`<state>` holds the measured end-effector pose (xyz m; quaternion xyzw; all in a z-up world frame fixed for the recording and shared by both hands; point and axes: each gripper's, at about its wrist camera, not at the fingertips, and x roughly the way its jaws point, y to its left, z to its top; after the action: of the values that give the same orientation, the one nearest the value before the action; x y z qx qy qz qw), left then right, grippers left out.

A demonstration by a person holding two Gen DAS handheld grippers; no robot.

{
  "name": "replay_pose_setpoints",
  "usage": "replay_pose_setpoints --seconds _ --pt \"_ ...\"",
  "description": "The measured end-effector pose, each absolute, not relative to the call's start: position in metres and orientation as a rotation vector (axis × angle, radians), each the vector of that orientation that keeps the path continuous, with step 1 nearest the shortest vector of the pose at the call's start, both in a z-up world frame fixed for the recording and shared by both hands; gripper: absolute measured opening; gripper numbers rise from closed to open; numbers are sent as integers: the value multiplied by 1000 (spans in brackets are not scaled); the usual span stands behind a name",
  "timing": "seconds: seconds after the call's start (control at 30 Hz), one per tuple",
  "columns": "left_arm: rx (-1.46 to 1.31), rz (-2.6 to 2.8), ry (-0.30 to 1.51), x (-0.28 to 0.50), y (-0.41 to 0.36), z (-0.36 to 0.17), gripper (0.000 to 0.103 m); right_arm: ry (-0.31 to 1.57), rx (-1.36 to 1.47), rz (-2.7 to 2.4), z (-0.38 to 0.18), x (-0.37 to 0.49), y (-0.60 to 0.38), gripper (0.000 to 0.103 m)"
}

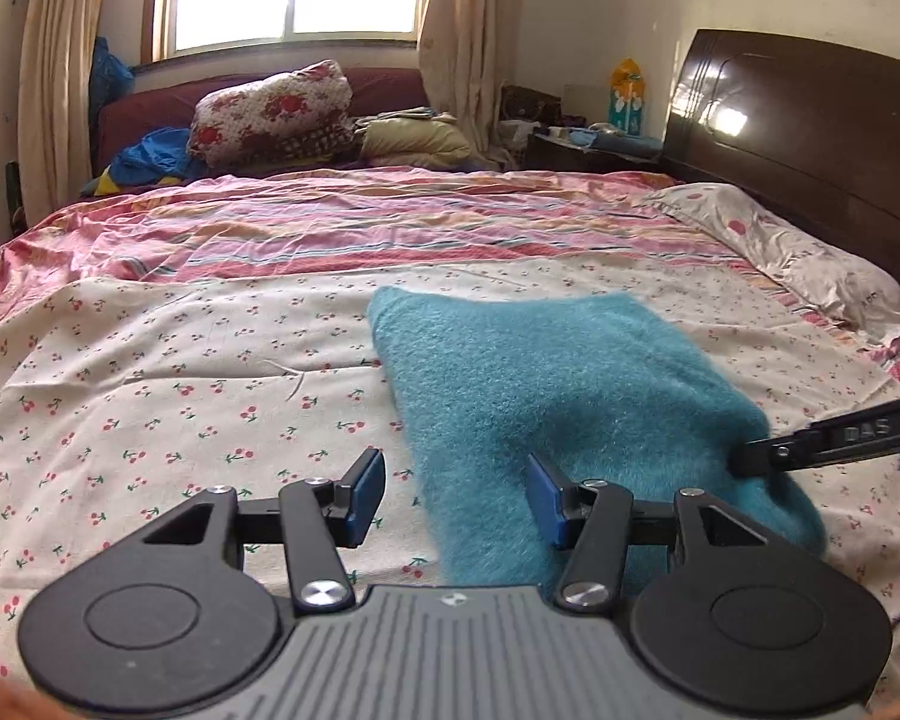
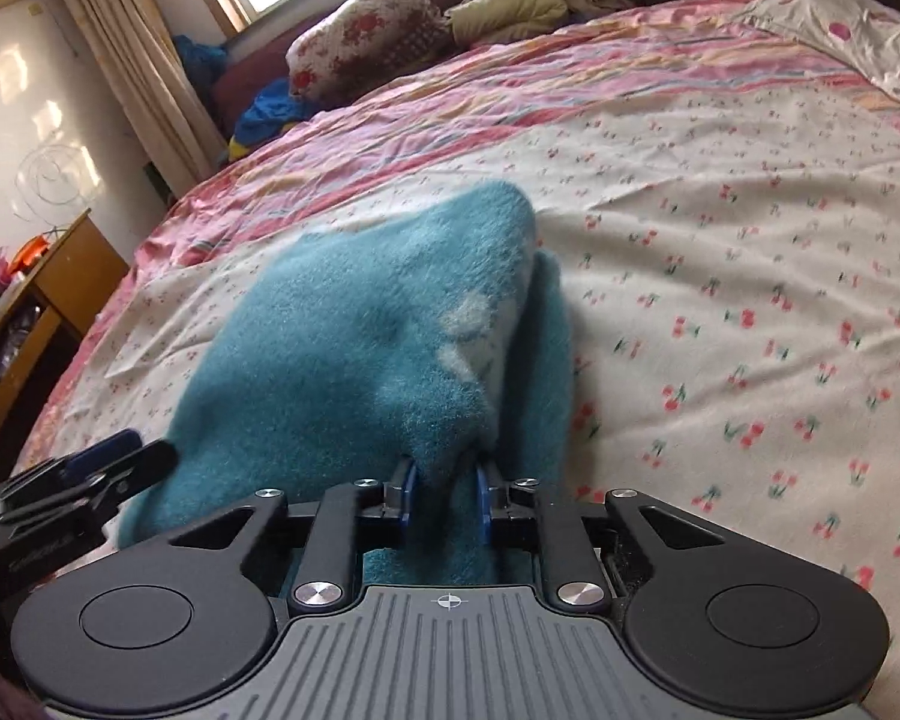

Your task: Fold small clothes

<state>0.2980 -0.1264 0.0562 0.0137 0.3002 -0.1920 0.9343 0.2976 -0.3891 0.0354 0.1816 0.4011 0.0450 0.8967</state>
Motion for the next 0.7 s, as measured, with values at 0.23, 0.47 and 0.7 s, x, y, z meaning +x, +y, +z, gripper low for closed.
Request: replay_pose_setpoints --seconds 0.23,0.47,0.7 --pt "-12 -402 644 299 -113 53 58 807 377 90 33 282 -384 35" --pt "-154 -466 724 321 -100 49 58 756 432 96 34 284 -393 67" --pt "-105 -551 744 328 -116 35 73 827 516 132 -1 308 -401 85"
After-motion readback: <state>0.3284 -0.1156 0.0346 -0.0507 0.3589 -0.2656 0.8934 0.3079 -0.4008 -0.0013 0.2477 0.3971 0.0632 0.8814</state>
